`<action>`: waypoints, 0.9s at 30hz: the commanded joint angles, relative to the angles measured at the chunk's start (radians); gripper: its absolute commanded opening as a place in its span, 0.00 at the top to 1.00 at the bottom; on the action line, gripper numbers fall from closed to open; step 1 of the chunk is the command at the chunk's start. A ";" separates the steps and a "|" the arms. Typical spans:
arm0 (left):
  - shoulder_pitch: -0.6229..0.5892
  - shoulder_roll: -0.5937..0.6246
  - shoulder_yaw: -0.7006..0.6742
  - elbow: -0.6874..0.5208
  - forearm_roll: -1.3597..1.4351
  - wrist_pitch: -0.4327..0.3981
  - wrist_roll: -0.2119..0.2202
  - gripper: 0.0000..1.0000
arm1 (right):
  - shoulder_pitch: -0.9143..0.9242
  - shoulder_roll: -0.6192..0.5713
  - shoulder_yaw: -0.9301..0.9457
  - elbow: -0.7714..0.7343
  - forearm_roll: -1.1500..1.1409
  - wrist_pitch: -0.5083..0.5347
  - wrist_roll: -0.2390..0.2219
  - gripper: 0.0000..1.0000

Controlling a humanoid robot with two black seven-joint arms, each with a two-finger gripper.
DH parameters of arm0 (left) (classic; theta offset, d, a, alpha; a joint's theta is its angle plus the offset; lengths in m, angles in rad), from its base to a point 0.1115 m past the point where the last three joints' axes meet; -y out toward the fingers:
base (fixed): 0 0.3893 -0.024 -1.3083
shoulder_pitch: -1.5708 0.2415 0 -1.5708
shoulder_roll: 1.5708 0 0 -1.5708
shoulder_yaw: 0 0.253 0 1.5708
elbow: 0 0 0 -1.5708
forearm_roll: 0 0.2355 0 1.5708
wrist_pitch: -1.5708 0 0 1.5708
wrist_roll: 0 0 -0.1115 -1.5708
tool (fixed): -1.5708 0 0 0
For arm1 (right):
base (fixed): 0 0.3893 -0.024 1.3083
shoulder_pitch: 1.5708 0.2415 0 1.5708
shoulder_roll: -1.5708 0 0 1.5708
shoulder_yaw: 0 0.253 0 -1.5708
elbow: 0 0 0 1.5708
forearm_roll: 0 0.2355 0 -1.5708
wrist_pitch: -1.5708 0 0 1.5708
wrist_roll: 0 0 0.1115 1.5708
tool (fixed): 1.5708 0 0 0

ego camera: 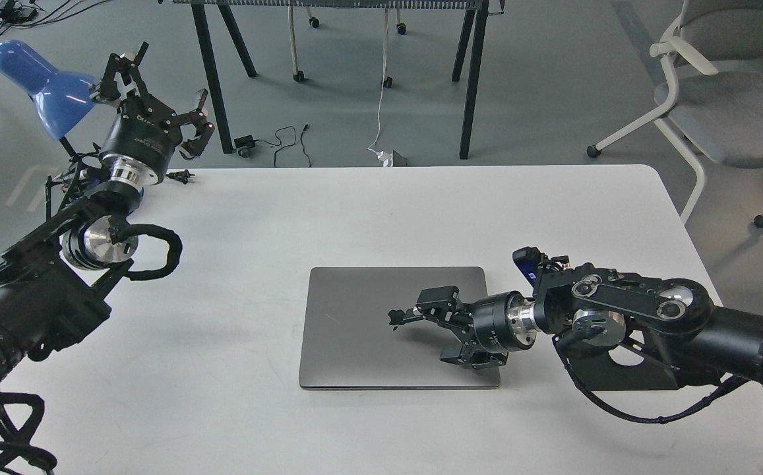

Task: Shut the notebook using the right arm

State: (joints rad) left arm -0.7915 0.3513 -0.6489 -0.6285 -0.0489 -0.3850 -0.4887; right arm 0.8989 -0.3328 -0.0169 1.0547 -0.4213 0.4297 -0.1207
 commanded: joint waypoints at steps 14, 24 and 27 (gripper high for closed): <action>0.000 0.000 0.000 0.000 0.000 0.000 0.000 0.00 | 0.006 0.000 0.319 -0.002 -0.013 -0.008 0.007 0.00; 0.000 0.000 0.000 0.001 0.000 0.000 0.000 0.00 | 0.002 0.057 0.760 -0.152 -0.011 -0.023 0.016 0.00; 0.000 0.000 0.000 0.000 0.000 0.002 0.000 0.00 | 0.005 0.084 0.885 -0.194 -0.005 -0.023 0.016 0.00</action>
State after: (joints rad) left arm -0.7915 0.3513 -0.6489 -0.6280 -0.0492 -0.3846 -0.4887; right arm 0.9004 -0.2733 0.7549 0.8981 -0.4311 0.4069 -0.1049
